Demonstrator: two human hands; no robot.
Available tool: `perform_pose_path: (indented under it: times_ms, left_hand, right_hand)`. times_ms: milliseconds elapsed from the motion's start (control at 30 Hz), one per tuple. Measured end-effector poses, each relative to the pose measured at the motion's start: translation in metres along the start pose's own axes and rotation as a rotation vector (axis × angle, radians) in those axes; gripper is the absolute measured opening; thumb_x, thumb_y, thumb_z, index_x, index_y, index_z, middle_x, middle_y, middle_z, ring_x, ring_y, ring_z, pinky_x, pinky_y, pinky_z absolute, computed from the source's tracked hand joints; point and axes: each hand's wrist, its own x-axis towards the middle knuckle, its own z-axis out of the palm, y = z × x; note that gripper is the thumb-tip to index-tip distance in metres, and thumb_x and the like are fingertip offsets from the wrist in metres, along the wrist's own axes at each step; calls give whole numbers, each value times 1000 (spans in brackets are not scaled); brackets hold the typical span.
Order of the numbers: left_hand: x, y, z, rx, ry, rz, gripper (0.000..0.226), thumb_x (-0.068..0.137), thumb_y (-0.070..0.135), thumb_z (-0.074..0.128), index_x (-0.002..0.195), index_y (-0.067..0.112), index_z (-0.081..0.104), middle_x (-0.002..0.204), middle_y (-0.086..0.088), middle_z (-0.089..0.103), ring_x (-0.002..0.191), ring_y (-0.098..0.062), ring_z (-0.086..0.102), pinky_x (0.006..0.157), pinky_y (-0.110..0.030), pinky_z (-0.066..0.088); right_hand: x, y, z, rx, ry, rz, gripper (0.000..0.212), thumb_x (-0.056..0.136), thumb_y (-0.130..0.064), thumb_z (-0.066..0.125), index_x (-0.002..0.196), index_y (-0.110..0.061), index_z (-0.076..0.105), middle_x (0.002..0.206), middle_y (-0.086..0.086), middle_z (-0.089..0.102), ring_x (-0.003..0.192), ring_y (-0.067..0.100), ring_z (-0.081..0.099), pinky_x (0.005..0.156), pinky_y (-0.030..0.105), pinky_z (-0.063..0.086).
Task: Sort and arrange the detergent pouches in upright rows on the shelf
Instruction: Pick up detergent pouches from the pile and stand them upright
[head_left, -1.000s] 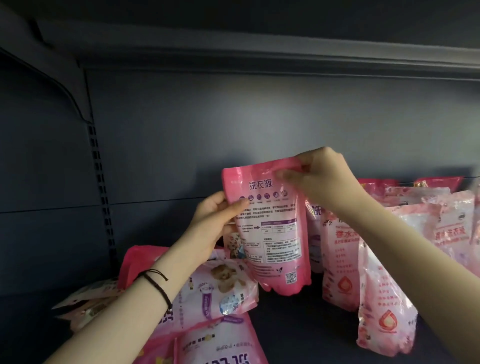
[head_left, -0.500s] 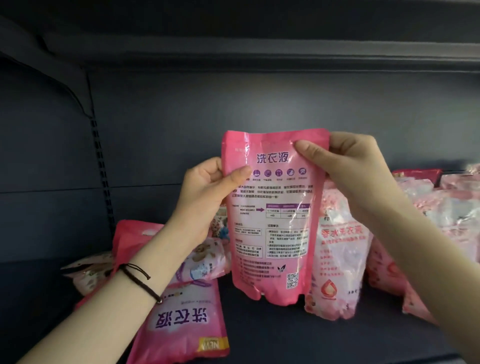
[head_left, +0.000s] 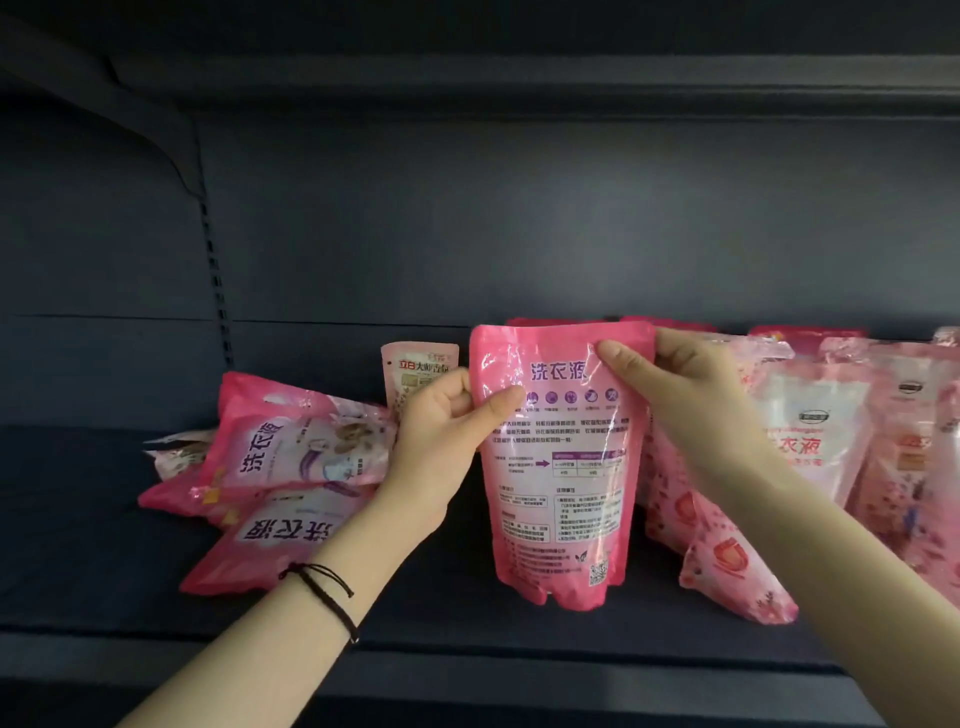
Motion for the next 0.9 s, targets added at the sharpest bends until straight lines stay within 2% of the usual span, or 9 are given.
perform_pose_path:
  times_ms: [167,333,433,500,633,700,767,833,900]
  left_hand:
    - [-9,-8,10,74,-37,-44,22,80,12,73,101,13,68,96,1,76,89,-13,72,67,-19,55]
    - [-6,1,13,159,-143,-15,34,76,7,76,104,22,64,96,7,76,89,-10,72,67,-18,55]
    - [-2,8,13,247,-233,4,36,75,11,78,103,28,63,94,13,75,87,-6,71,66,-16,55]
    - [3,16,10,323,-257,9,29,79,16,77,102,27,63,93,11,75,84,-8,72,62,-20,56]
    - [15,37,-11,535,-218,56,13,86,43,64,89,30,63,85,9,74,71,-10,72,56,-25,55]
    - [21,48,-28,747,-221,131,17,86,52,56,83,36,60,77,12,72,67,-6,70,60,-28,55]
    - [27,57,-47,1137,-231,267,22,88,57,49,89,37,59,74,18,68,70,-1,66,67,-32,54]
    - [34,64,-66,1516,-261,388,29,90,59,41,100,38,56,82,18,65,77,-5,64,68,-32,53]
    - [41,64,-86,1718,-323,456,31,92,59,37,106,37,54,88,13,65,79,-12,63,67,-33,52]
  right_hand:
    - [-2,10,-15,-108,-35,3,9,87,-16,66,79,-18,70,73,0,75,64,16,72,53,20,54]
    - [4,10,-25,-418,-45,-121,16,86,-6,65,92,-20,66,82,-7,70,78,14,67,73,30,54]
    - [6,-1,-26,-665,-121,-263,33,83,3,63,106,-21,67,93,-14,62,87,10,59,76,13,41]
    - [10,-10,-27,-828,-199,-325,36,81,5,62,110,-17,68,93,-11,59,84,10,56,74,10,37]
    - [20,-36,-22,-987,-337,-332,34,82,-10,62,113,-24,65,91,-11,65,84,11,63,81,29,53]
    - [27,-46,-15,-1083,-385,-353,26,83,-24,61,108,-33,64,90,-17,63,83,8,63,78,36,55]
    - [35,-54,-5,-1149,-433,-370,19,85,-35,57,102,-39,63,87,-21,62,82,5,62,77,36,55]
    - [42,-59,8,-1207,-482,-400,17,87,-41,53,102,-40,62,89,-21,61,83,4,61,78,34,54]
    - [47,-60,23,-1281,-529,-456,19,90,-40,49,106,-40,60,94,-20,59,85,4,59,76,31,53]
